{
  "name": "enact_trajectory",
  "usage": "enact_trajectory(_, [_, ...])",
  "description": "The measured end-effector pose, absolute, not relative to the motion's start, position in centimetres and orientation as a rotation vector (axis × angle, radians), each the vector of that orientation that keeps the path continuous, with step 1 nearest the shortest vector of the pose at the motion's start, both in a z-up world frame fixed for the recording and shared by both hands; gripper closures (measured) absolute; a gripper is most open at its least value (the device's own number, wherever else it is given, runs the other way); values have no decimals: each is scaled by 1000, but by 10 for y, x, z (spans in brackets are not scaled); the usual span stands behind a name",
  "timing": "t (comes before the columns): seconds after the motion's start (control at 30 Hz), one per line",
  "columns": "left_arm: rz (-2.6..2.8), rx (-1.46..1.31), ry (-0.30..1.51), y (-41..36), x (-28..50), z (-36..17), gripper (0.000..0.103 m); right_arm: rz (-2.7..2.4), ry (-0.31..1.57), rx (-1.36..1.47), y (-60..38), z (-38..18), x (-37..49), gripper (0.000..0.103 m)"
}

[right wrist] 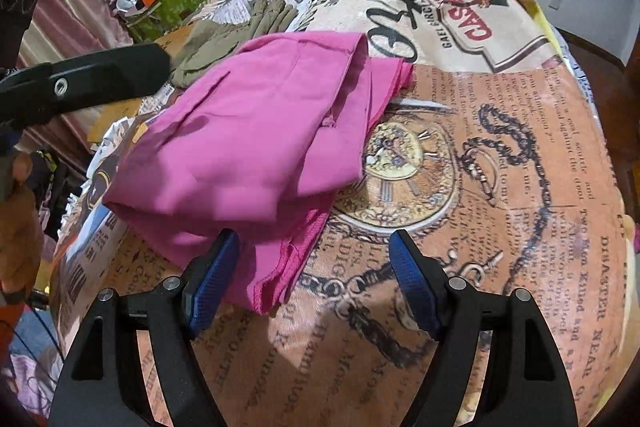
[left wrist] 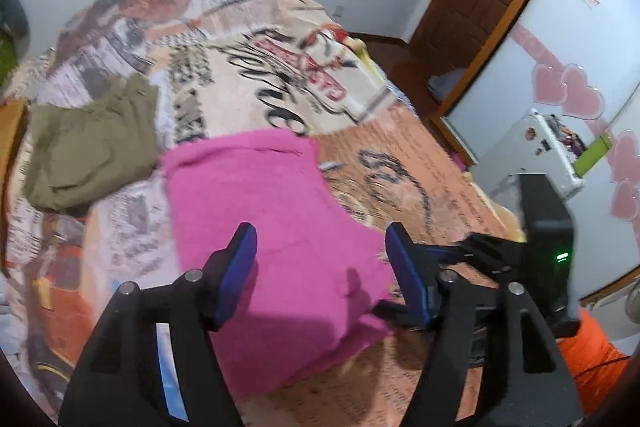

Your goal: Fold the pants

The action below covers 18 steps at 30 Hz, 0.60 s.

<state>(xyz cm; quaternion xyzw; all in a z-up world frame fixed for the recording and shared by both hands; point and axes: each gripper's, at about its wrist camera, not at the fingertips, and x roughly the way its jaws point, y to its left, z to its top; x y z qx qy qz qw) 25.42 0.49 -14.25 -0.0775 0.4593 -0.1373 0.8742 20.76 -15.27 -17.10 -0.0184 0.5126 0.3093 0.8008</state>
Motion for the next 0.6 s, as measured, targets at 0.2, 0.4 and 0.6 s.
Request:
enact_trajectory(0.2, [-116, -60, 955, 41, 268, -144, 31, 651, 1035, -34, -157, -149, 209, 29])
enact_trajectory(0.4, [-26, -52, 1029, 85, 303, -167, 31, 636, 1008, -66, -153, -143, 215, 29])
enact_trajectory(0.6, [-11, -66, 1082, 99, 339, -191, 31, 623, 1061, -56, -151, -150, 226, 29])
